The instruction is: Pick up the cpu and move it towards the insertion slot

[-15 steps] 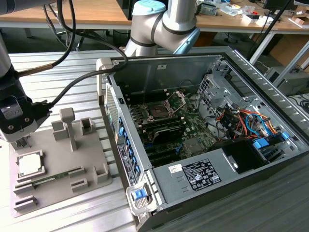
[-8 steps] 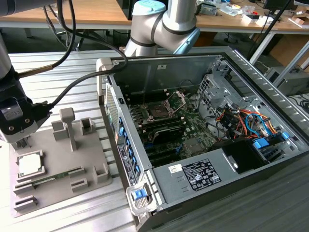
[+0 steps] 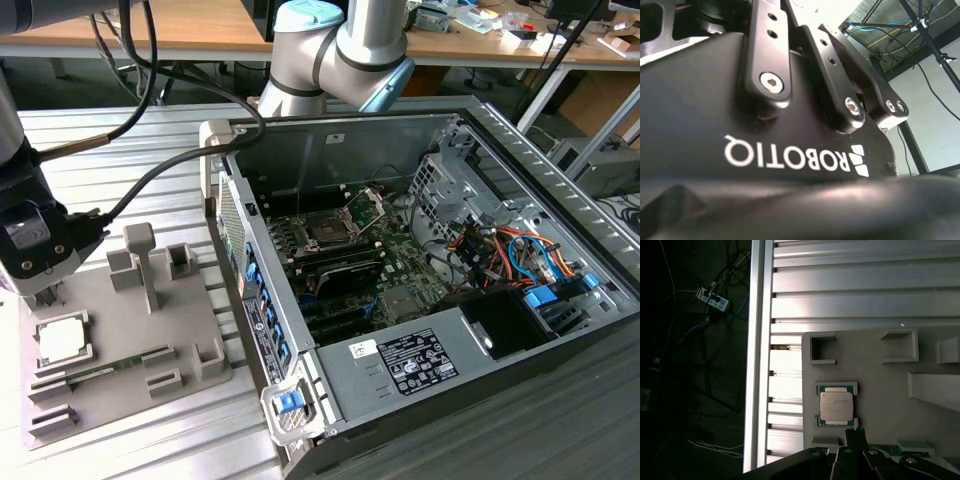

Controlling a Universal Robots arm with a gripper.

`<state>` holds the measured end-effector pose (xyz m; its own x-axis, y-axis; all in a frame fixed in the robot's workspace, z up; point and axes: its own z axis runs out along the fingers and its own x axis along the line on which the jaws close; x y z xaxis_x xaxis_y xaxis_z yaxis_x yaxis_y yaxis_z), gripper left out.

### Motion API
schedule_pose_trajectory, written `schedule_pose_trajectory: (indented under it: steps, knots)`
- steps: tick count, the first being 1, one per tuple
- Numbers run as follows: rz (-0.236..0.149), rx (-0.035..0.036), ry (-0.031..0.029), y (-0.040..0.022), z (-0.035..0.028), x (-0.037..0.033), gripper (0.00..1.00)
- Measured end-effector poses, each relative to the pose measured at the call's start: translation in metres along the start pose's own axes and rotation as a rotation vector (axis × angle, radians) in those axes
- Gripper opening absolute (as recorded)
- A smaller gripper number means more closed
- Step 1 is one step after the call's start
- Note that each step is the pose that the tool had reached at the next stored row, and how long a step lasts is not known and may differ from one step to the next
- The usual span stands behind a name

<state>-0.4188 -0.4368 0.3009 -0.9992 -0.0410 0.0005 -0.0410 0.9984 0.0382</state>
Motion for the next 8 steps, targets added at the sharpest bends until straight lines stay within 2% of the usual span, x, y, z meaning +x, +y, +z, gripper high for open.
schedule_pose_trajectory:
  steps: [8]
  knots:
    - [0.0, 0.0, 0.0, -0.0001, 0.0014, 0.0, 0.11]
